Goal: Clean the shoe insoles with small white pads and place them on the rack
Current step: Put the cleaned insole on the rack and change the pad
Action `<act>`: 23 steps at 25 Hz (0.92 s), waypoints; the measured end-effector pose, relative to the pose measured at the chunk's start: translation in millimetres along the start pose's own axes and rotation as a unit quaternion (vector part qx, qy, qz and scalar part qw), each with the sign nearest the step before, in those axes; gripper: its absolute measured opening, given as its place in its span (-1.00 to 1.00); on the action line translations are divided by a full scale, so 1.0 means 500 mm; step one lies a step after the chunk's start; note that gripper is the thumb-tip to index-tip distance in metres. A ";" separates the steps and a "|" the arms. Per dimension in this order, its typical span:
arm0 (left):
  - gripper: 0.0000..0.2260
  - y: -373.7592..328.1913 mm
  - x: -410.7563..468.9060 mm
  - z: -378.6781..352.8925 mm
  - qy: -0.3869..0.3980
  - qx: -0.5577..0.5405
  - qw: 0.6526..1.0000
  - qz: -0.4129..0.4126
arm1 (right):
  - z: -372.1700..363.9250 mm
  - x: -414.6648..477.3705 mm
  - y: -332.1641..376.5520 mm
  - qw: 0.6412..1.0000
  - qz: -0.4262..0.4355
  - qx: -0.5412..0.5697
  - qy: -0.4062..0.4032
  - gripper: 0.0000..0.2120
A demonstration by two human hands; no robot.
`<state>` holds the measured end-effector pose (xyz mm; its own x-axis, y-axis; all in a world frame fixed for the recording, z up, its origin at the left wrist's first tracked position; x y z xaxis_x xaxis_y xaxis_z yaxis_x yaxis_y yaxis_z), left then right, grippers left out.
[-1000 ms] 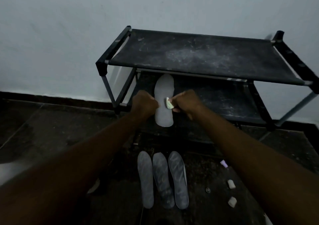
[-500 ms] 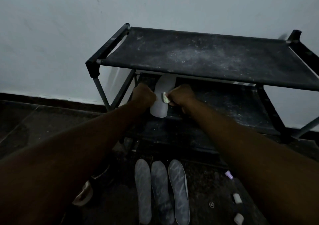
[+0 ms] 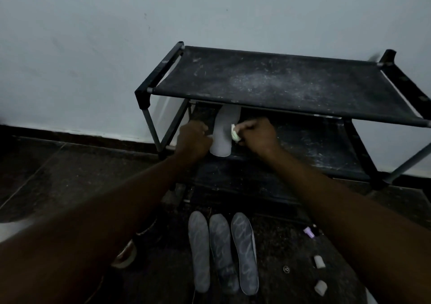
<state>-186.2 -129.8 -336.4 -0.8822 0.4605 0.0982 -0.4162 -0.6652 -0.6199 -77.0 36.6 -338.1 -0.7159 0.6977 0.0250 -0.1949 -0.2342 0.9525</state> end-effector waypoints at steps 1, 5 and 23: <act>-0.71 -0.001 -0.029 0.011 -0.010 -0.005 1.000 -0.014 | 0.005 -0.023 0.002 1.000 0.001 0.002 0.004 -0.93; -0.72 -0.012 -0.152 0.046 -0.035 -0.015 0.998 -0.049 | 0.022 -0.124 0.005 0.999 0.016 0.037 0.023 -0.78; -0.88 0.247 -0.380 -0.132 0.063 -0.012 0.986 0.157 | -0.108 -0.376 -0.275 0.989 -0.113 -0.003 0.098 -0.97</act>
<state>-55.7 -260.8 -482.9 -0.9318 0.3050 -0.1970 -0.1216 -0.7734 -0.6222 48.3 -98.9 -489.9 -0.7702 0.5878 -0.2476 -0.3678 -0.0922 0.9253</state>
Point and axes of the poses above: each hand's wrist, its own x-axis towards the middle knuckle, its own z-axis out of the back of the hand, y = z × x, the point moved 3 cm from there along x, towards the middle knuckle, and after that the axes turned 5 degrees about x, right-handed, at the moved point
